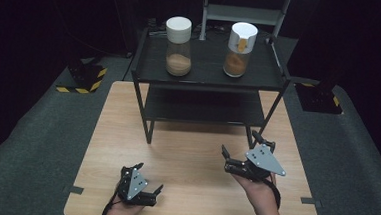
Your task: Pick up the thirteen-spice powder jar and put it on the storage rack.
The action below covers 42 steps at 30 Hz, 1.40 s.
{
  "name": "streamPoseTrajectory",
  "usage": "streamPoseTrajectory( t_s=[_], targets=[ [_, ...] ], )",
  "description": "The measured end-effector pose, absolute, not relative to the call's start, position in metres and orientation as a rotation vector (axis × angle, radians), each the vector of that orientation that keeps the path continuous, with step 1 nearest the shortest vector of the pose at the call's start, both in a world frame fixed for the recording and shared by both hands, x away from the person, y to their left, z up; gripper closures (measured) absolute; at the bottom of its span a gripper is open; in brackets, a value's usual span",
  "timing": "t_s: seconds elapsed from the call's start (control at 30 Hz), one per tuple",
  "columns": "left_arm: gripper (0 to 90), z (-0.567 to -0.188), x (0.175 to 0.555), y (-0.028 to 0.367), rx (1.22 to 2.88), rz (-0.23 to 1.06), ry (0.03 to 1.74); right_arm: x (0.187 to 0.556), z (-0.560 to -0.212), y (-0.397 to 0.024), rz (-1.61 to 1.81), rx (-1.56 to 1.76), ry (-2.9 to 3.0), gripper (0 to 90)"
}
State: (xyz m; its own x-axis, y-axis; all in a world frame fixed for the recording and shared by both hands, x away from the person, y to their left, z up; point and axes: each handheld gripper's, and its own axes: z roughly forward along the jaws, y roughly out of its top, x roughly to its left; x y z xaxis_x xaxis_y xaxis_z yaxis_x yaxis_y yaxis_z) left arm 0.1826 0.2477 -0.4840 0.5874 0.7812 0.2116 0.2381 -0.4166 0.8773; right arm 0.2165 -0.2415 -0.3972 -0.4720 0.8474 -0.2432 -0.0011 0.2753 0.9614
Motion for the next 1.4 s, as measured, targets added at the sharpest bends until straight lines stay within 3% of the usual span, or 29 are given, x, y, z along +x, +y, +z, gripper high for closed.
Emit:
streamPoseTrajectory(
  t_s=[0.9, 1.4],
  targets=[
    [1.0, -0.483, 0.182, 0.244, 1.967, 0.802, 0.804, 0.209, -0.472, -0.261, 1.155, 0.936, 1.879, 0.0],
    [1.0, -0.483, 0.182, 0.242, 1.979, 0.810, 0.792, 0.200, -0.483, -0.277, 1.065, 0.969, 1.923, 0.0]
  ],
)
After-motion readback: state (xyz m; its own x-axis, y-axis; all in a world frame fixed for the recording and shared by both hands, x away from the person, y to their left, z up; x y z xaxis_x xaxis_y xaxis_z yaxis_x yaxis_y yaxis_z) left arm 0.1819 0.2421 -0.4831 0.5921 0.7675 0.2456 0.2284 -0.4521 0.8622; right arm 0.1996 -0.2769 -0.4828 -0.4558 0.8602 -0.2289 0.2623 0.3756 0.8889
